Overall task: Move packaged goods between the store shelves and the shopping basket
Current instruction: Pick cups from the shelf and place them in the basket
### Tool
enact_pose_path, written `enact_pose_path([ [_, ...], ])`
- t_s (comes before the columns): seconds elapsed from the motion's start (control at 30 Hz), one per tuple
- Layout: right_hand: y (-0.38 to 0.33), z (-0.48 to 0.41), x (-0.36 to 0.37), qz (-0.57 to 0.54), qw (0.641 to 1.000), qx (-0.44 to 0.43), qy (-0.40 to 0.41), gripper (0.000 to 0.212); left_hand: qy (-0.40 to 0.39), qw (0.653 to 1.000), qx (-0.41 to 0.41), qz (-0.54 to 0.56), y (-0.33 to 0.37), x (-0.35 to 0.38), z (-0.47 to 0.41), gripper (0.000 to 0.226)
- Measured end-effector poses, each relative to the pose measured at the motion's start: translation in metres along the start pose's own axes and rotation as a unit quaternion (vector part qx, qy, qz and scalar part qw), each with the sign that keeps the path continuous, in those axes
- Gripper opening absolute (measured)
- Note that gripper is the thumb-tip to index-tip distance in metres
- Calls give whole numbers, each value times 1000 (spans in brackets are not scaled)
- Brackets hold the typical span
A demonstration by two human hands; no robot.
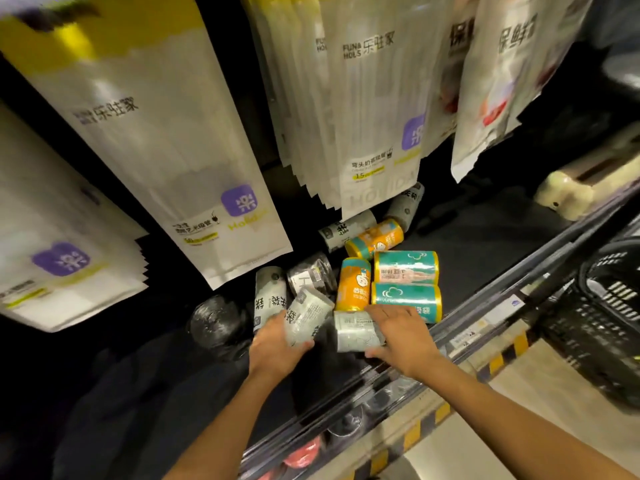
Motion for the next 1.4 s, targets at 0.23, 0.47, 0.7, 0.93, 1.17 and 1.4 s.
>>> enact_pose_path([
  [0.23, 27, 39, -56, -170, 972, 88, 136, 78, 15, 990, 67, 127, 54, -28, 28, 54],
  [0.47, 86, 105, -99, -341, 889, 175, 250, 56, -60, 961, 138, 232, 146, -13, 45, 59],
  [0.7, 163, 198, -134, -417, 821, 188, 342, 56, -134, 915, 230, 302, 271, 22, 85, 62],
  [0.93, 258, 315, -156, -444, 755, 271, 398, 53, -191, 885, 311, 291, 402, 85, 145, 53],
  [1.17, 333, 404, -165, -442, 714, 316, 441, 54, -270, 847, 333, 314, 502, 149, 196, 59],
  [1.4, 403, 428, -154, -466, 663, 362, 460, 60, -333, 832, 351, 273, 584, 207, 192, 61],
])
Point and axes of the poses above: each hand's wrist, its own z-axis away from the middle knuckle, its own x-axis out of the palm, y = z × x, the point moved 5 cm from there along -z, towards the middle knuckle, and after that the axes turned 2 degrees about -y, right-handed, at the moved point
